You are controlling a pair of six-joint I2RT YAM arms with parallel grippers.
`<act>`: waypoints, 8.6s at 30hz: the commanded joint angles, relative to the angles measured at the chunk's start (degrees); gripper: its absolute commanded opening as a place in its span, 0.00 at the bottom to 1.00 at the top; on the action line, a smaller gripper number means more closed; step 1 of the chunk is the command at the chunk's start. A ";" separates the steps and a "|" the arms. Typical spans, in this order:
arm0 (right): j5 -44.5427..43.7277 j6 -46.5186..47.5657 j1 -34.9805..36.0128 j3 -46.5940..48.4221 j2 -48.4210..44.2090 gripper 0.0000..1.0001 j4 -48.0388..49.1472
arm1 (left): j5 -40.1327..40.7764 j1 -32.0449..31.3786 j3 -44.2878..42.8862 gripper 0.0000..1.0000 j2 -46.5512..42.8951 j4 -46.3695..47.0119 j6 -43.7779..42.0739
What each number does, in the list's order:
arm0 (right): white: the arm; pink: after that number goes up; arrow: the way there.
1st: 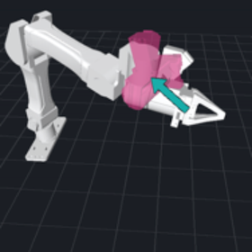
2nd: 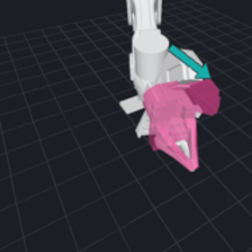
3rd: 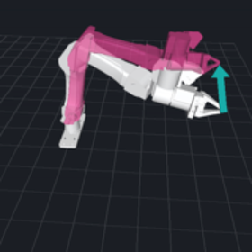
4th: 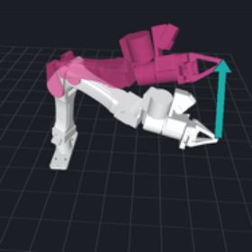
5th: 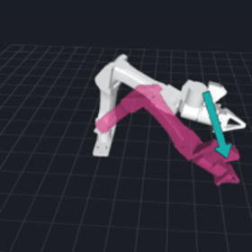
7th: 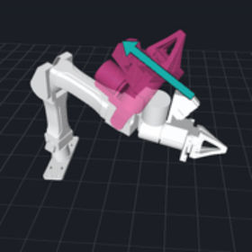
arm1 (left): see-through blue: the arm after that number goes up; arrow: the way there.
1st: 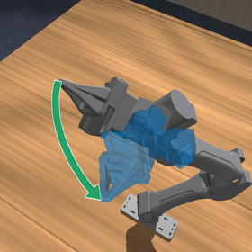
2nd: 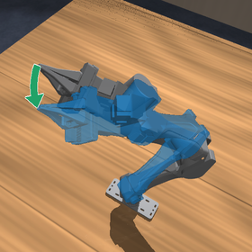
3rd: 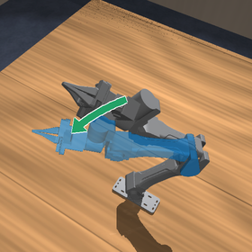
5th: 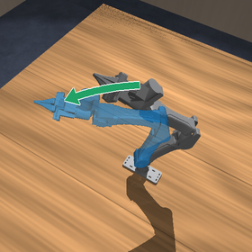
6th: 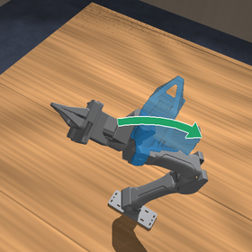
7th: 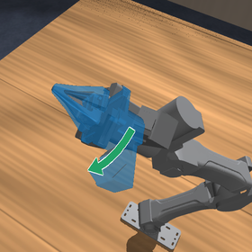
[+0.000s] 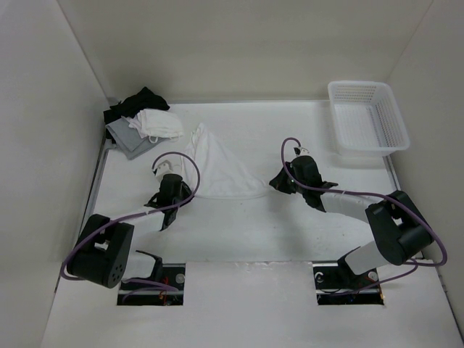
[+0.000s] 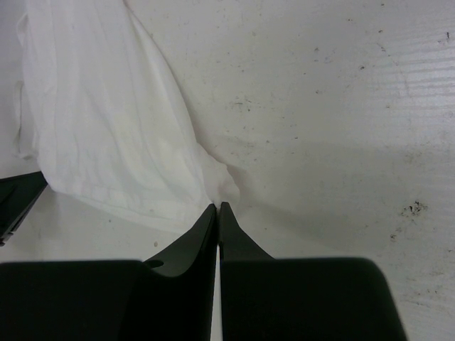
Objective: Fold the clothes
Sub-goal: Flatten the tank top out
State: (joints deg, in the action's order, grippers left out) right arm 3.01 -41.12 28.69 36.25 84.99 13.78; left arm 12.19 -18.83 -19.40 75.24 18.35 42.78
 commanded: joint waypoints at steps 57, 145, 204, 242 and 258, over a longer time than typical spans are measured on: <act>4.73 7.63 -12.12 61.92 -9.93 0.00 -28.45 | -4.98 7.54 -52.58 0.00 -5.46 0.20 5.73; -26.63 13.70 18.89 30.55 -37.56 0.00 -35.43 | 2.68 -1.53 -24.37 0.01 -31.95 -16.71 3.62; -24.43 -24.59 20.73 -12.17 -51.32 0.00 -41.53 | -0.23 -8.72 -10.65 0.03 -12.60 -1.13 6.09; -51.29 11.50 43.73 38.82 -41.31 0.00 -47.54 | 14.88 -15.14 -31.24 0.01 -42.03 -19.14 -2.62; 0.07 9.74 -9.30 45.28 -4.85 0.00 -24.93 | 4.61 2.52 -41.83 0.01 2.25 0.37 1.69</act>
State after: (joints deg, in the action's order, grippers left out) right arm -2.13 -31.77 20.73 71.16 78.74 -17.74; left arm 20.51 -19.09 -52.38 75.75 10.61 43.48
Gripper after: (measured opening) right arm 0.009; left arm 0.018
